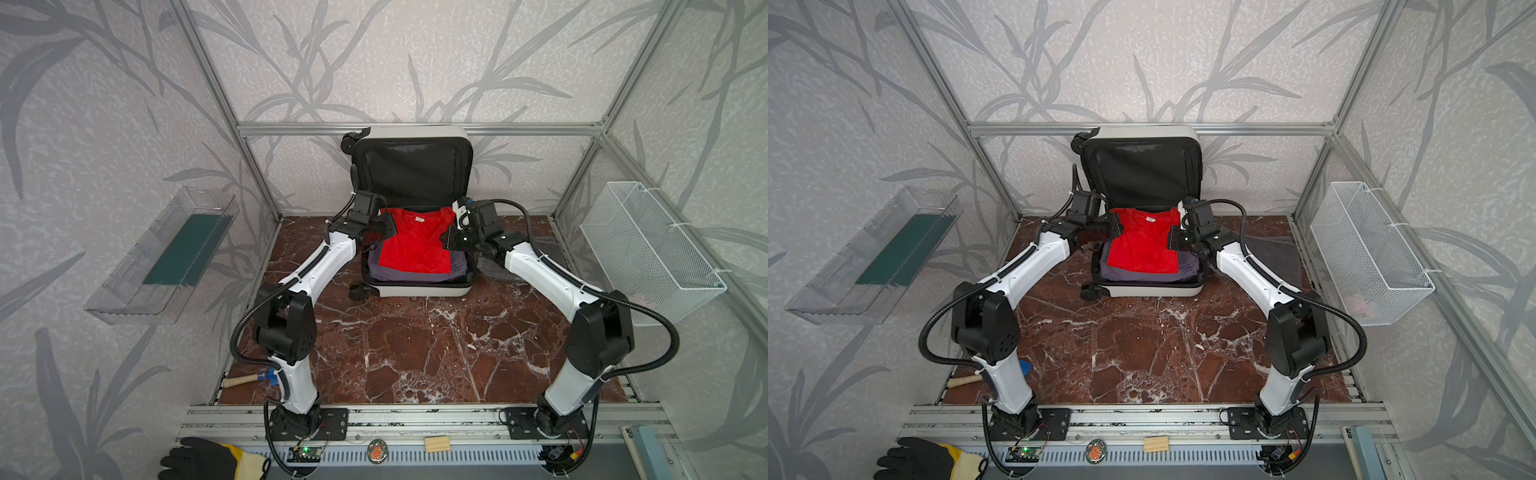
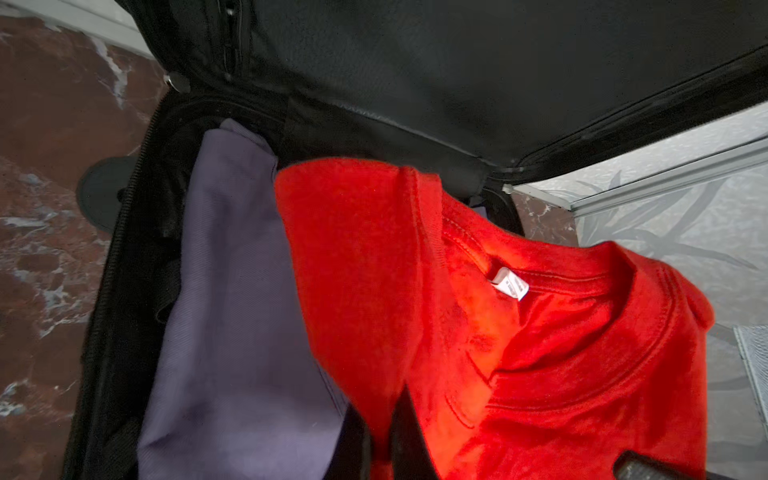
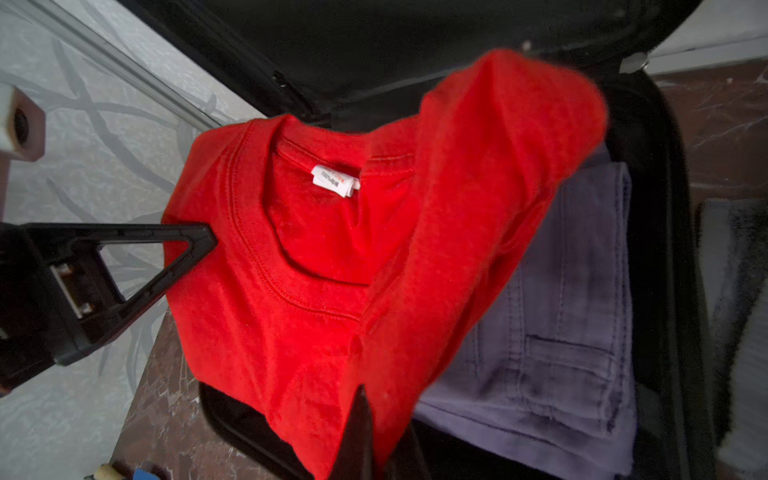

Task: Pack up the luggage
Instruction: 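Lower the red T-shirt onto the jeans in the suitcase with both grippers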

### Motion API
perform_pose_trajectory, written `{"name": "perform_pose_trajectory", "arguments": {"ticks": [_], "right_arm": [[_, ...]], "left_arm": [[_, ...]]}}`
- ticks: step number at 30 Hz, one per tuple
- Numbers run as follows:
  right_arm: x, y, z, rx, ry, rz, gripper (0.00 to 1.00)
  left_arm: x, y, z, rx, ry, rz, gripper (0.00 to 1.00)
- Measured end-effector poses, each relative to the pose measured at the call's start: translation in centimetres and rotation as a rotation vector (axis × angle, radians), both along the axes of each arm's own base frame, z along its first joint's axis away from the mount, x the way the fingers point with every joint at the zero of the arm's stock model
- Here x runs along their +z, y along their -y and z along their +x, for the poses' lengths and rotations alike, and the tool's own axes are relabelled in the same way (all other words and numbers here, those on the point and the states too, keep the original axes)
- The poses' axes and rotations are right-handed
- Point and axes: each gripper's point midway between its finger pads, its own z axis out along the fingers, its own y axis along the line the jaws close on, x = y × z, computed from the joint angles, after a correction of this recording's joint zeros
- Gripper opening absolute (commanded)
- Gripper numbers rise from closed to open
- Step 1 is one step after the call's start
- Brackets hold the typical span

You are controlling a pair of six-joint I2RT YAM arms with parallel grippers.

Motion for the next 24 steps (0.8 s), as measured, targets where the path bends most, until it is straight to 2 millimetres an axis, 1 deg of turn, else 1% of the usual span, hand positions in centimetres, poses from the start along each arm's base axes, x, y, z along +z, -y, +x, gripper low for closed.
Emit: {"name": "perform_pose_trajectory", "arguments": {"ticks": [3,7,10,12,13,14,15,17,18,19,20,21,24], "right_arm": [[-3.0,0.5,1.2,-0.011,-0.052,-0.013,0.00],[-7.0,0.9,2.2,-0.020,-0.123,-0.030,0.00],[-9.0,0.8,3.0,-0.021,-0.157,-0.037,0.00],[-9.9,0.7,3.5,-0.021,-0.171,-0.037,0.00],[-10.3,0.6,3.6,-0.021,-0.177,-0.037,0.00],[-10.6,0.6,3.8,-0.022,-0.181,-0.039,0.02],[-10.7,0.6,3.9,-0.022,-0.183,-0.038,0.07],[-10.9,0.5,4.3,-0.025,-0.186,-0.035,0.24],[-10.9,0.4,4.5,-0.025,-0.186,-0.033,0.31],[-10.8,0.4,4.7,-0.024,-0.185,-0.032,0.38],[-10.6,0.3,4.8,-0.022,-0.183,-0.032,0.43],[-10.5,0.3,4.9,-0.022,-0.184,-0.033,0.46],[-10.0,0.4,5.0,-0.020,-0.177,-0.035,0.51]], "left_arm": [[-2.7,0.1,1.4,0.000,-0.034,0.002,0.00],[-6.2,0.1,2.5,0.001,-0.087,0.014,0.00],[-8.0,0.0,2.9,-0.001,-0.112,0.030,0.00],[-8.8,-0.3,3.1,-0.002,-0.122,0.041,0.00],[-9.1,-0.5,3.2,-0.002,-0.125,0.045,0.04],[-9.2,-0.6,3.4,-0.003,-0.126,0.049,0.13],[-9.3,-0.7,3.5,-0.006,-0.123,0.055,0.21],[-9.3,-0.9,3.8,-0.011,-0.120,0.068,0.43],[-9.2,-1.0,4.0,-0.012,-0.117,0.072,0.50],[-8.9,-1.0,4.2,-0.014,-0.110,0.077,0.56],[-8.6,-1.0,4.3,-0.017,-0.102,0.081,0.63],[-8.2,-1.0,4.5,-0.020,-0.096,0.084,0.68],[-6.7,-1.1,5.1,-0.023,-0.061,0.090,0.76]]}}
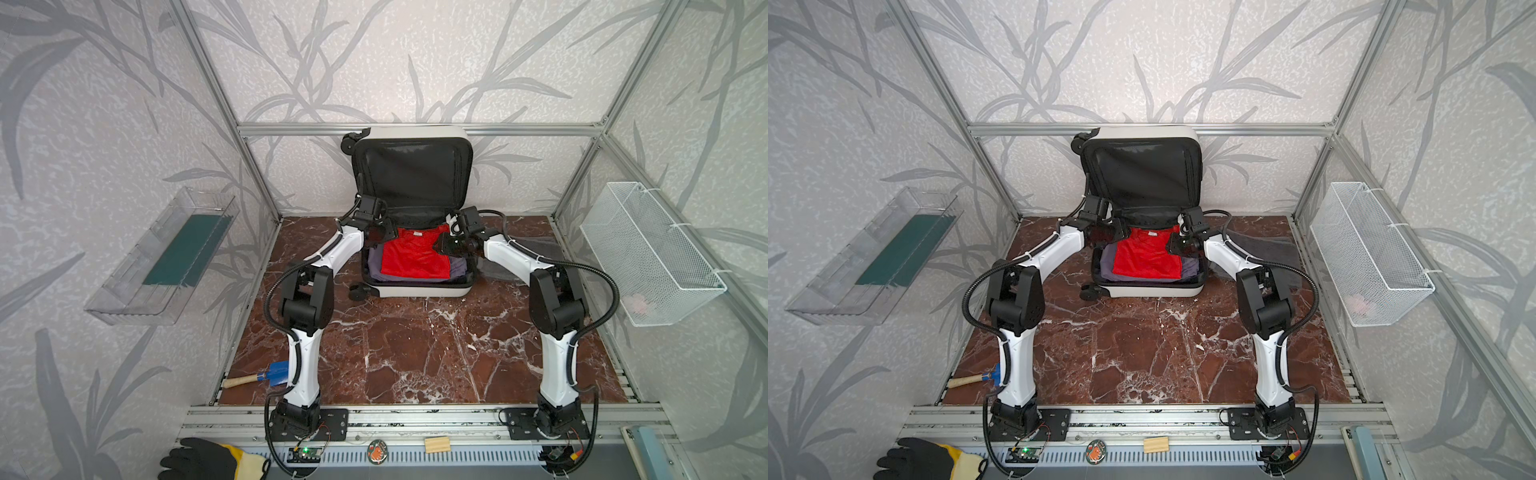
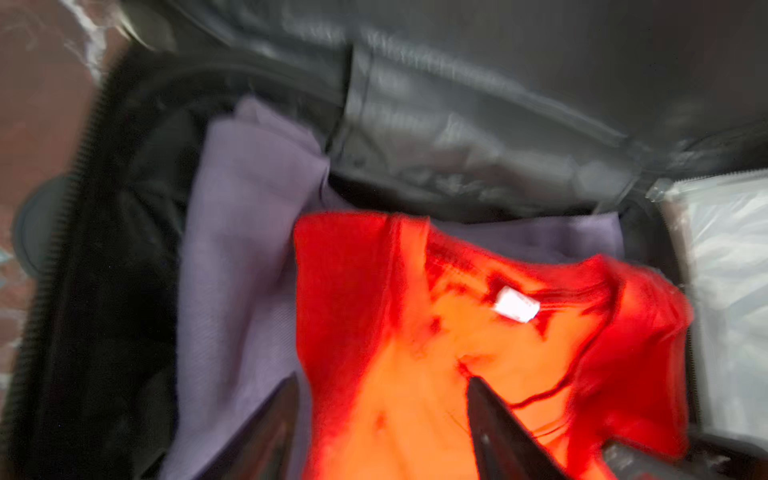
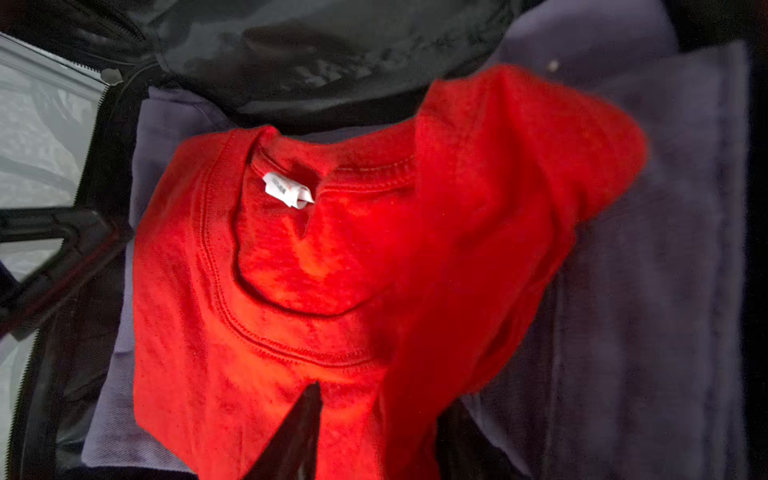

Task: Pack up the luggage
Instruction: 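Lower the red T-shirt onto the jeans in the suitcase with both grippers, then open both grippers and move the right gripper to the grey towel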

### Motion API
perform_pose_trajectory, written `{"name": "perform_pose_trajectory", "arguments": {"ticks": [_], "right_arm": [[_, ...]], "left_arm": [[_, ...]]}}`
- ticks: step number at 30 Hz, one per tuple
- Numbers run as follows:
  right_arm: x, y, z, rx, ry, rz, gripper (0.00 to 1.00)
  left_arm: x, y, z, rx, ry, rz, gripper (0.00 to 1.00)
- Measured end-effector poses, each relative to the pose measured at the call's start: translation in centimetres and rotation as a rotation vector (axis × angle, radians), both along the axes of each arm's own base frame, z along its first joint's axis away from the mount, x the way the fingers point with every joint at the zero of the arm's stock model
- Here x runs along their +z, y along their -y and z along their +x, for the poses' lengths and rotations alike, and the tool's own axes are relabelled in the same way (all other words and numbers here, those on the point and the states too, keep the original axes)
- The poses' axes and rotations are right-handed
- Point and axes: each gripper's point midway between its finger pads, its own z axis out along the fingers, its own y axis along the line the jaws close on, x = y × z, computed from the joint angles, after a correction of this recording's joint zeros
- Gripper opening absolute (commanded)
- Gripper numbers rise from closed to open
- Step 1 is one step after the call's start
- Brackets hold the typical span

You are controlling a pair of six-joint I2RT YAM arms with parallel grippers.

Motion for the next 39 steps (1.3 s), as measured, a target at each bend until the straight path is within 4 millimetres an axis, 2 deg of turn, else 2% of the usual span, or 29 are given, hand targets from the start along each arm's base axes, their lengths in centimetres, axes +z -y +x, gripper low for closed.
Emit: {"name": "perform_pose_trajectory", "arguments": {"ticks": [4,9,11,13,16,19,22,24,27,31,36,39], "right_arm": [[1.3,1.1,-0.1,-0.019,0.011,-0.006,0.53],[5.9,2.4,-0.4,-0.045,0.083,0.017,0.53],[7.4,2.3,-0.5,-0.046,0.112,0.036,0.53],[8.1,1.7,-0.5,-0.039,0.127,0.055,0.53],[6.9,0.4,-0.9,-0.018,0.101,0.060,0.53],[4.6,-0.7,-1.1,-0.008,0.055,0.051,0.53],[2.0,-1.4,-1.3,0.000,0.006,0.037,0.53],[0.4,-1.2,-1.6,-0.005,-0.027,0.024,0.53],[-0.9,-0.6,-1.7,-0.014,-0.053,0.015,0.53],[-1.1,-0.3,-1.5,-0.021,-0.054,0.021,0.54],[-0.8,-0.2,-1.5,-0.015,-0.054,0.039,0.55],[0.4,0.2,-1.5,-0.017,-0.040,0.051,0.57]], "left_arm": [[1.7,-0.1,0.0,-0.001,0.028,-0.002,0.79],[4.1,1.0,-0.8,-0.031,0.061,-0.031,0.81],[4.7,2.0,-0.9,-0.050,0.070,-0.056,0.81],[4.8,2.8,-1.1,-0.065,0.072,-0.078,0.81],[4.8,3.7,-1.1,-0.078,0.072,-0.109,0.81],[4.1,4.4,-1.1,-0.089,0.067,-0.127,0.81],[2.3,4.4,-1.0,-0.086,0.041,-0.121,0.81],[0.7,4.2,-1.1,-0.081,0.013,-0.111,0.81],[-1.5,3.9,-1.4,-0.076,-0.026,-0.095,0.81],[-2.8,3.4,-1.6,-0.068,-0.049,-0.084,0.81],[-2.7,3.4,-1.5,-0.068,-0.045,-0.082,0.81],[-2.3,3.4,-1.4,-0.074,-0.041,-0.079,0.84]]}}
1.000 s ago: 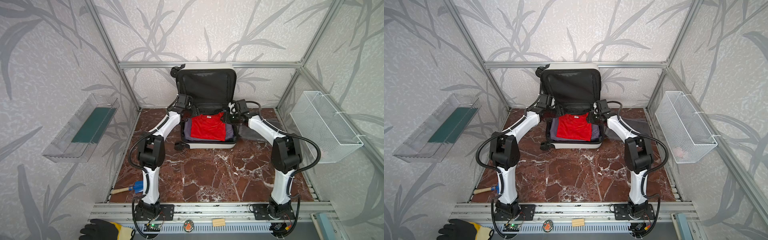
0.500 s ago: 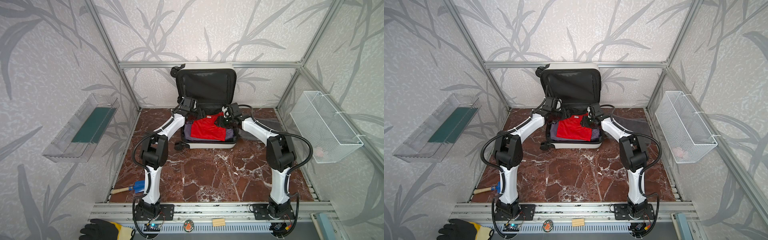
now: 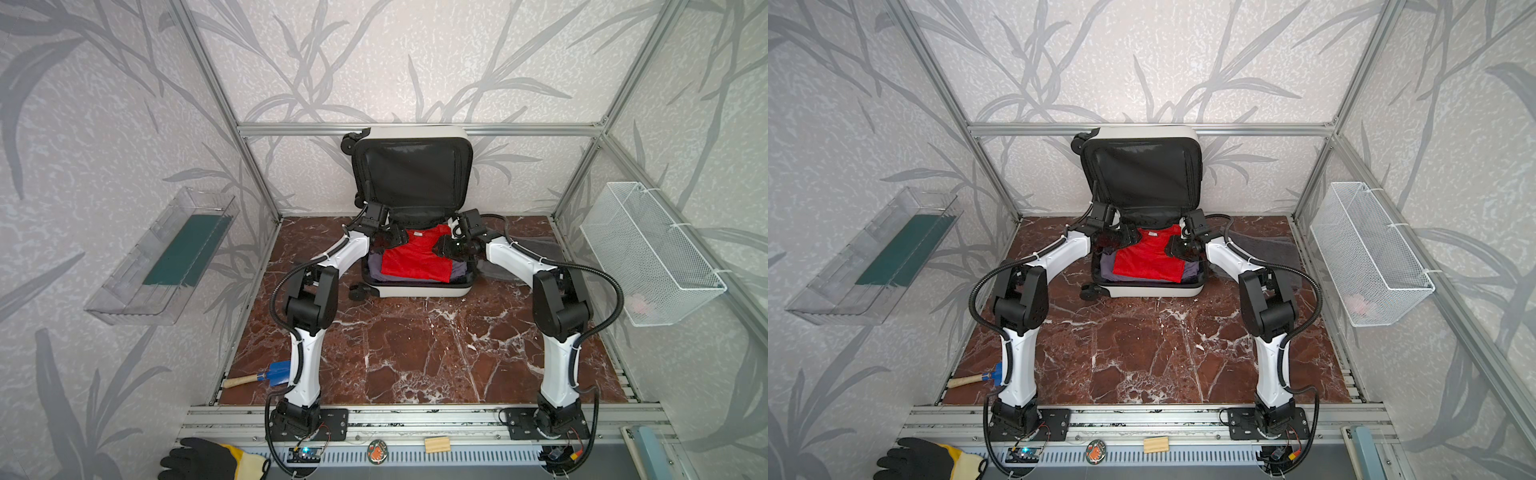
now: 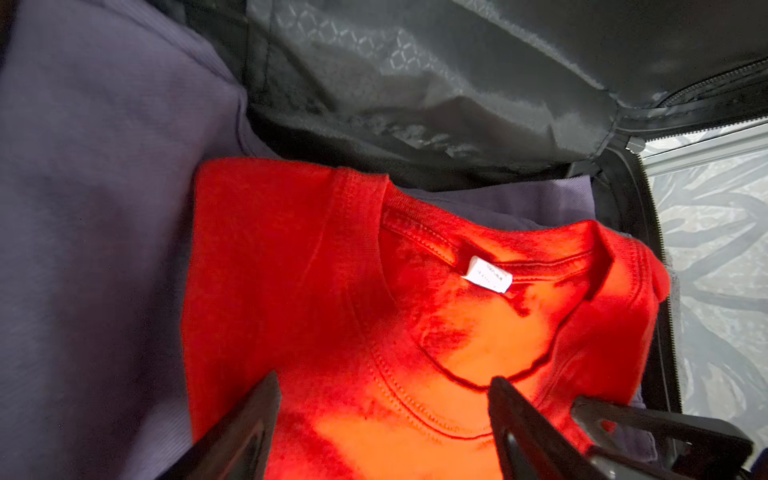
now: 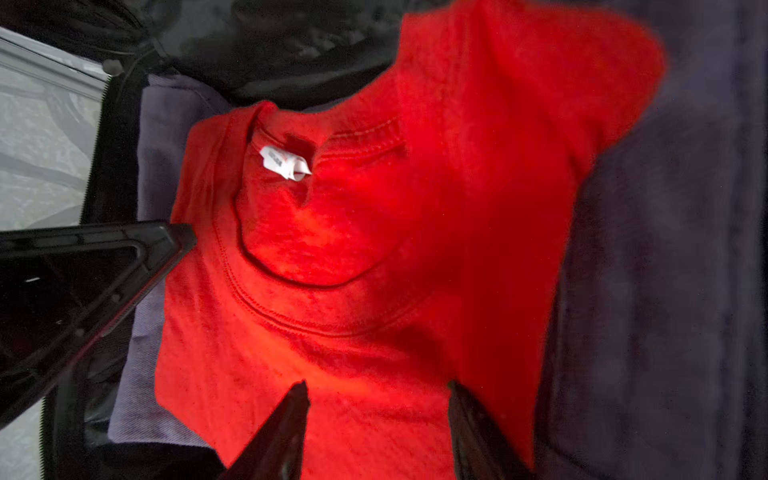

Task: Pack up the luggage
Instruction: 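Open both grippers and move the right gripper to the grey towel, then grasp the grey towel's edge with the right gripper while the left gripper moves toward it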

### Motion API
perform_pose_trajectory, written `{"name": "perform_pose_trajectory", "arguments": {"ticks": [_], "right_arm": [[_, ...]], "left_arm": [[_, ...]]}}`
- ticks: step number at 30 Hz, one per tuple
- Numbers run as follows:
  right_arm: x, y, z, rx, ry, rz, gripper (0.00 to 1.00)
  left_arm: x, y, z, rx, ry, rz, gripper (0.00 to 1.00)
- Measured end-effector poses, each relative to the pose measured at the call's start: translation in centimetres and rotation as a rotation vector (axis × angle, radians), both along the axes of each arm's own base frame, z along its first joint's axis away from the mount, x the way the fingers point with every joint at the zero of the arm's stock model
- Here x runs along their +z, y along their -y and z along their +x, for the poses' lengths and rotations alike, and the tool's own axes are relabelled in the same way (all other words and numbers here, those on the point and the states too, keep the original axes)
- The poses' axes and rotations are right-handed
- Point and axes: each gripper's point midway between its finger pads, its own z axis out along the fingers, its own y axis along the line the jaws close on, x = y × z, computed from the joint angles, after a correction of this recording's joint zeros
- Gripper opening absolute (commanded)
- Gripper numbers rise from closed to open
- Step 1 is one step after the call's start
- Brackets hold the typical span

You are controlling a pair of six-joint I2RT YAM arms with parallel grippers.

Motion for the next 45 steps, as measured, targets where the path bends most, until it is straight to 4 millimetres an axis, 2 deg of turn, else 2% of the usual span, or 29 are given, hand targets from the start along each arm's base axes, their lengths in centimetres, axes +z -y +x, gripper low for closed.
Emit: {"name": "perform_pose_trajectory", "arguments": {"ticks": [5,9,11,13,15,18,23,27,32,41,45], "right_arm": [[5.1,3.1,-0.8,-0.041,0.079,0.035,0.63],[9.1,8.2,-1.7,-0.133,0.154,0.057,0.69],[10.1,11.1,-2.2,-0.192,0.179,0.057,0.73],[10.0,13.9,-2.7,-0.255,0.181,0.047,0.76],[9.1,16.6,-2.9,-0.320,0.162,0.023,0.76],[7.0,19.5,-3.1,-0.394,0.112,-0.011,0.76],[3.6,21.9,-1.7,-0.452,0.022,-0.049,0.76],[1.5,22.1,1.0,-0.452,-0.029,-0.053,0.75],[-0.6,21.5,2.9,-0.441,-0.073,-0.025,0.75],[-3.8,21.0,2.8,-0.438,-0.151,-0.017,0.74],[-5.9,21.5,1.5,-0.465,-0.207,-0.013,0.73]], "left_arm": [[2.0,0.0,-0.2,-0.007,0.026,-0.003,0.88],[5.4,0.0,-0.8,-0.016,0.077,-0.017,0.89],[7.4,0.2,-1.2,-0.022,0.108,-0.029,0.89],[9.3,0.4,-1.9,-0.030,0.138,-0.040,0.89],[10.8,0.9,-3.0,-0.045,0.161,-0.050,0.89],[11.5,1.9,-4.7,-0.074,0.166,-0.056,0.90],[9.3,3.1,-7.3,-0.104,0.109,-0.055,0.90],[7.4,3.4,-8.3,-0.107,0.061,-0.051,0.90],[7.2,3.8,-8.7,-0.109,0.053,-0.055,0.90],[7.6,4.6,-8.9,-0.112,0.059,-0.075,0.90],[7.7,5.2,-9.1,-0.122,0.061,-0.080,0.90]]}}
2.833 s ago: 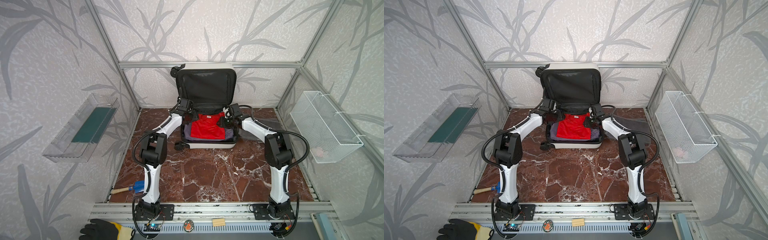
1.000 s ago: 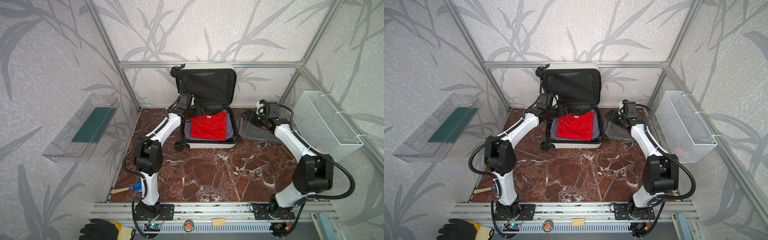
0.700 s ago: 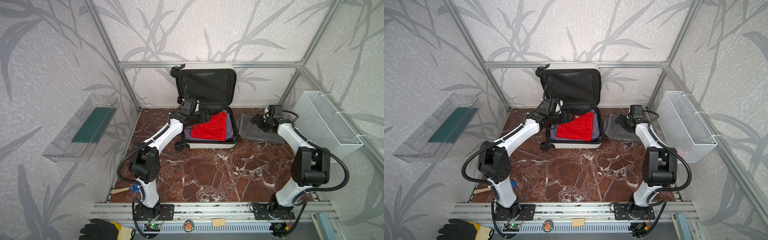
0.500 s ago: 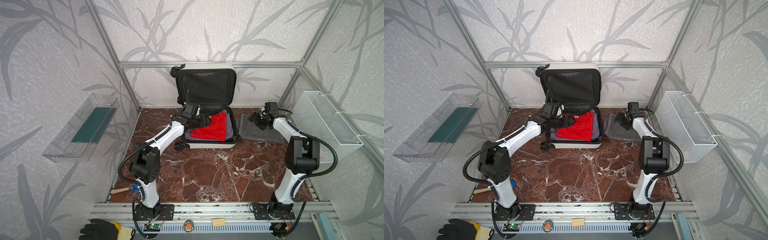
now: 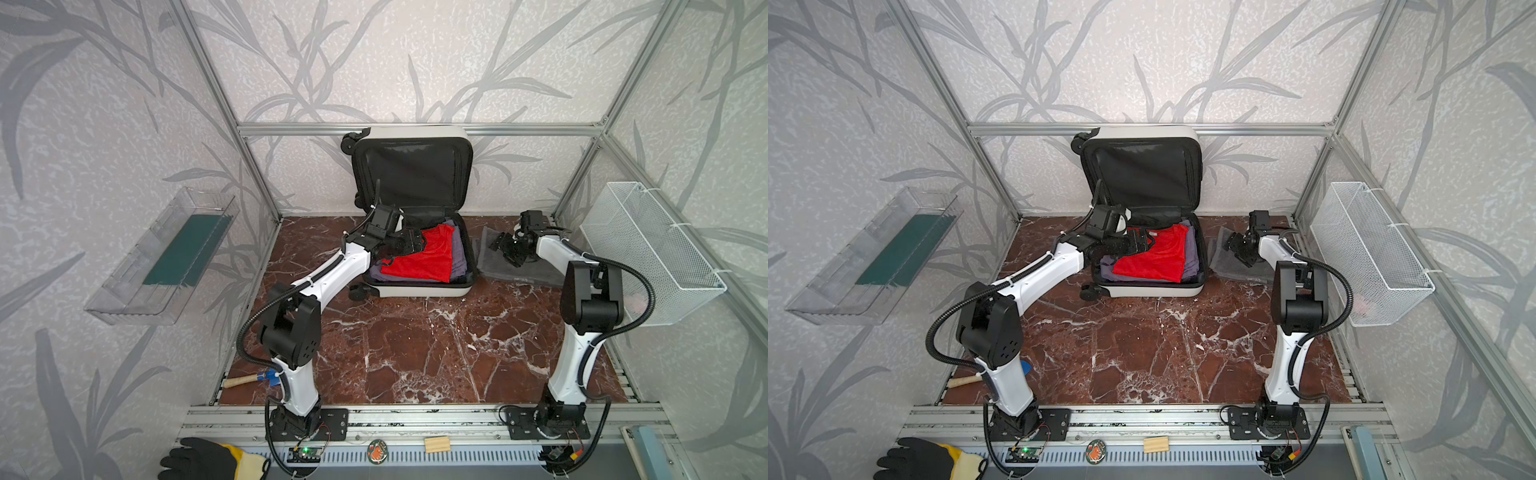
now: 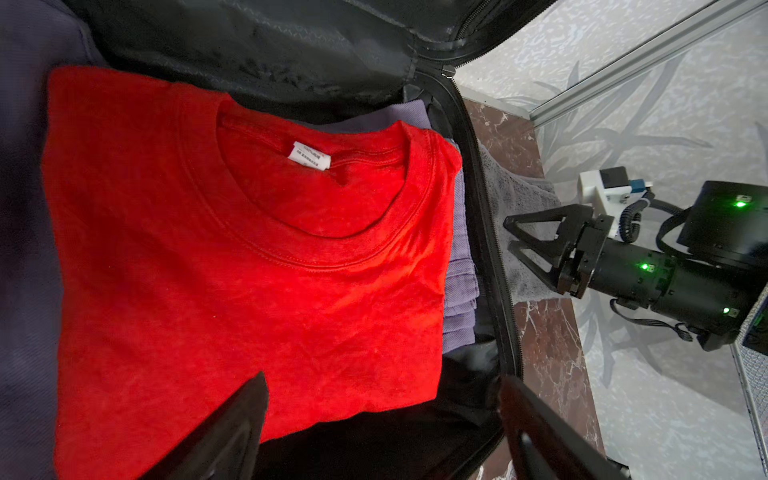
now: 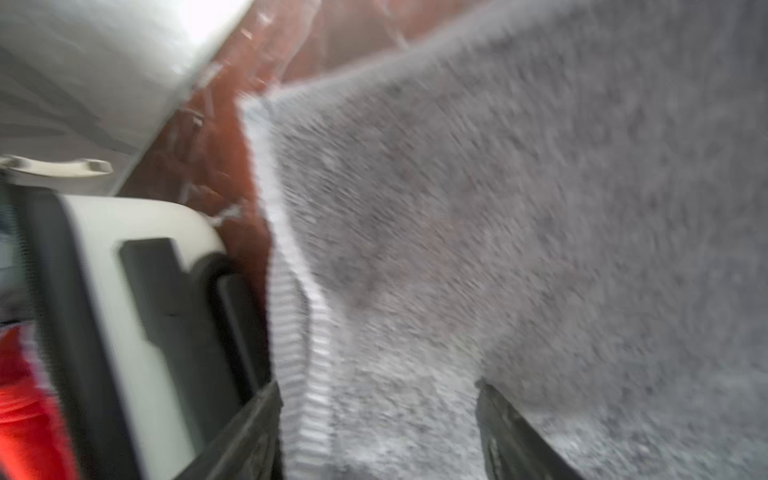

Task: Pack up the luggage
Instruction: 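Grasp the grey towel's edge with the right gripper while the left gripper moves toward it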

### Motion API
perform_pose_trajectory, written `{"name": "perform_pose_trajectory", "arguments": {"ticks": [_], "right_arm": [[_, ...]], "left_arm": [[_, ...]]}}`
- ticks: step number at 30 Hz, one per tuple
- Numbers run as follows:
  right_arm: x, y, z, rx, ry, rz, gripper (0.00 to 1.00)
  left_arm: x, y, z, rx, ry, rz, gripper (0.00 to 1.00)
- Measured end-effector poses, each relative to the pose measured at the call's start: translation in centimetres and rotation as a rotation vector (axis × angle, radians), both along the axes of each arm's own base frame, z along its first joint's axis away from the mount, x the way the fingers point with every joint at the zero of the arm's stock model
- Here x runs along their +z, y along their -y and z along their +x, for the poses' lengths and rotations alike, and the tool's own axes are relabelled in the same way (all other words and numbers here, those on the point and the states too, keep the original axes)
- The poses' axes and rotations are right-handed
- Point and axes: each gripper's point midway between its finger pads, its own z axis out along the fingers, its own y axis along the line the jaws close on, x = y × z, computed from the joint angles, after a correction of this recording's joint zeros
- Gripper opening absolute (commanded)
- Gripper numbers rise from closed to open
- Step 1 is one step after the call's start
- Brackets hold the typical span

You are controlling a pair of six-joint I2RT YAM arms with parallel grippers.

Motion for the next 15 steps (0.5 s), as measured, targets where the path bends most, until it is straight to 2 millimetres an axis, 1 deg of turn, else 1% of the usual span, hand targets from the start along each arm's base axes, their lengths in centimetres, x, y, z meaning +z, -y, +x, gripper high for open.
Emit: {"name": "perform_pose_trajectory", "arguments": {"ticks": [2,3,4,7,11,15], "right_arm": [[-1.7,0.6,-1.1,-0.030,-0.033,0.012,0.73],[-2.1,0.9,-1.4,-0.044,-0.034,0.026,0.73],[-1.9,1.1,-1.5,-0.057,-0.020,0.039,0.73],[-1.8,2.2,-3.0,-0.102,-0.009,0.052,0.73],[-1.8,3.3,-5.6,-0.155,-0.009,0.055,0.73],[-2.0,3.4,-8.9,-0.191,-0.020,0.054,0.72]], "left_arm": [[0.0,0.3,-0.2,-0.006,-0.002,-0.002,0.90],[0.0,0.4,-0.3,-0.010,-0.002,-0.003,0.90],[0.0,0.5,-0.3,-0.014,-0.003,-0.006,0.90],[0.2,1.0,-0.5,-0.023,-0.002,-0.011,0.90],[0.4,1.5,-0.8,-0.033,-0.003,-0.021,0.89],[0.9,2.4,-1.1,-0.051,0.005,-0.033,0.90]]}}
